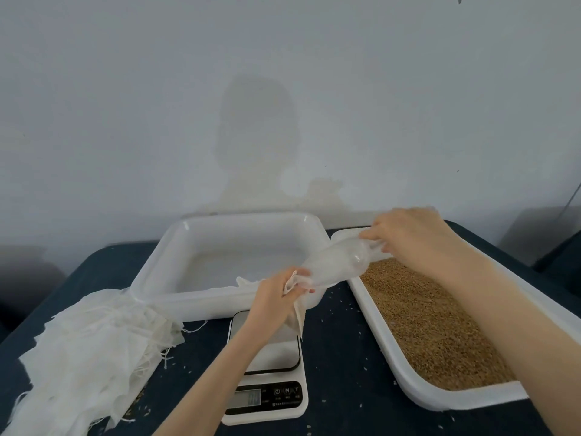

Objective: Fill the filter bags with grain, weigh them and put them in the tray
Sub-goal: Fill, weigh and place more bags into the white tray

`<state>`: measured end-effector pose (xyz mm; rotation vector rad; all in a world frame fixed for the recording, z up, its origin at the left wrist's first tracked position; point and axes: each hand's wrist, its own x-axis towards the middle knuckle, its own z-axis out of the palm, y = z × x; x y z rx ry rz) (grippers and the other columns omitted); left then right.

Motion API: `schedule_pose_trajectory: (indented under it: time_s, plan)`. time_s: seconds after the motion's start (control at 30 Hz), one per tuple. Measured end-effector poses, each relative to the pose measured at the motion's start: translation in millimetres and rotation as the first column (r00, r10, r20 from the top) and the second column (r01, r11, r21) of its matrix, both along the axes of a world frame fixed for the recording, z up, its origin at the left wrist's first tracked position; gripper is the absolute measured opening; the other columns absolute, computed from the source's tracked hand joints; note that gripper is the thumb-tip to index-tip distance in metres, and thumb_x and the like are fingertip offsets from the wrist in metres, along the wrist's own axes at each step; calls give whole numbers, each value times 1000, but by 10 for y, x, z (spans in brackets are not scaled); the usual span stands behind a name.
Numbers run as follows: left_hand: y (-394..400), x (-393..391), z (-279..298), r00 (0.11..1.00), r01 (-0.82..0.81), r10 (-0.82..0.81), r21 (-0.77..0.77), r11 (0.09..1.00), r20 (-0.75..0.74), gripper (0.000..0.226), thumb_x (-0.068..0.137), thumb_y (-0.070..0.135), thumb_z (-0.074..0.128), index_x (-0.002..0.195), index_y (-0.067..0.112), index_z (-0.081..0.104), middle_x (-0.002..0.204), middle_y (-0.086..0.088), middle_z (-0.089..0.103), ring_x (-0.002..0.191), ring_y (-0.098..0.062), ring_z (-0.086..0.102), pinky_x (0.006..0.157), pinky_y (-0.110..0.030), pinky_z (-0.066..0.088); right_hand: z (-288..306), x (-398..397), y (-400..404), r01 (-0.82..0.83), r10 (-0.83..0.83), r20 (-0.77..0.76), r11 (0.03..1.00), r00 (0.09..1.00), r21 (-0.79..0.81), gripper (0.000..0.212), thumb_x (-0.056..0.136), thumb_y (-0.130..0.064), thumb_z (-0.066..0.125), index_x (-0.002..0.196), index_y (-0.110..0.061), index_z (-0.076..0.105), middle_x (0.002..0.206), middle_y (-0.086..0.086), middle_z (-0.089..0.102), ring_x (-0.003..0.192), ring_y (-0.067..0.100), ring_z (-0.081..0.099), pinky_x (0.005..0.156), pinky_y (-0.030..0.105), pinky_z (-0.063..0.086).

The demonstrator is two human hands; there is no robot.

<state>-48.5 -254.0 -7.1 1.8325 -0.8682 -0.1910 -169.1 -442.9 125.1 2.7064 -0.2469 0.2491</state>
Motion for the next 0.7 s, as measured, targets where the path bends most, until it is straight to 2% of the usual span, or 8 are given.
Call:
schedule_pose_trajectory:
  time_s: [0.13,0.2,0.33,0.43,0.5,0.57,0.63,0.7]
  plan:
    - [88,73,-7,999,3,-2,23,1000,-35,11,94,19,58,94,26,67,84,15,73,80,7,57,69,-8,38,-282,-223,-407,172,-173,-8,970,985,174,26,97,-29,53,121,-38,57,118,-14,61,109,11,59,76,25,48]
    - [130,101,-10,999,-2,3,24,1000,-54,12,92,18,60,90,26,69,86,14,73,83,7,58,72,-5,38,-431,-336,-611,257,-256,-30,948,966,186,15,98,-40,50,110,-35,57,107,-14,61,99,10,60,66,24,44]
    - [220,78,-86,997,-70,70,-39,997,-12,29,87,4,64,71,28,67,90,8,74,87,7,63,77,-2,40,-765,-433,-884,417,-381,-208,893,901,167,15,95,-39,53,100,-25,50,90,-12,56,80,6,57,67,20,51]
    - [368,72,-253,1000,-3,3,8,1000,-25,36,85,-10,60,66,20,66,94,-9,70,88,3,65,80,-10,46,-1005,-448,-971,464,-399,-318,871,860,160,16,95,-40,53,96,-24,50,89,-11,56,76,3,56,67,17,50]
    - [478,113,-373,998,-32,24,129,991,64,45,84,-12,56,65,29,64,90,2,69,89,-2,64,83,-15,46,-1095,-427,-988,483,-406,-358,861,841,160,21,98,-41,46,96,-21,53,92,-8,58,78,5,57,74,20,52]
    - [582,171,-434,983,-100,62,223,970,171,52,84,-10,53,63,38,58,83,13,66,87,-2,62,83,-9,42,-1172,-387,-998,495,-401,-400,853,824,166,28,99,-43,40,90,-20,53,94,-5,61,77,8,56,76,22,50]
    - [666,191,-457,978,-102,51,249,963,204,49,84,-9,53,65,37,58,82,17,64,86,4,59,77,-1,36,-1229,-356,-980,505,-393,-441,847,807,169,30,99,-45,39,87,-21,52,94,-5,62,77,8,56,73,21,48]
    - [747,184,-434,977,-93,32,279,956,213,43,85,-5,55,71,36,60,88,17,65,90,7,57,78,0,34,-1268,-334,-940,521,-389,-485,836,783,171,32,99,-46,39,94,-20,56,98,-4,63,79,8,56,66,17,44]
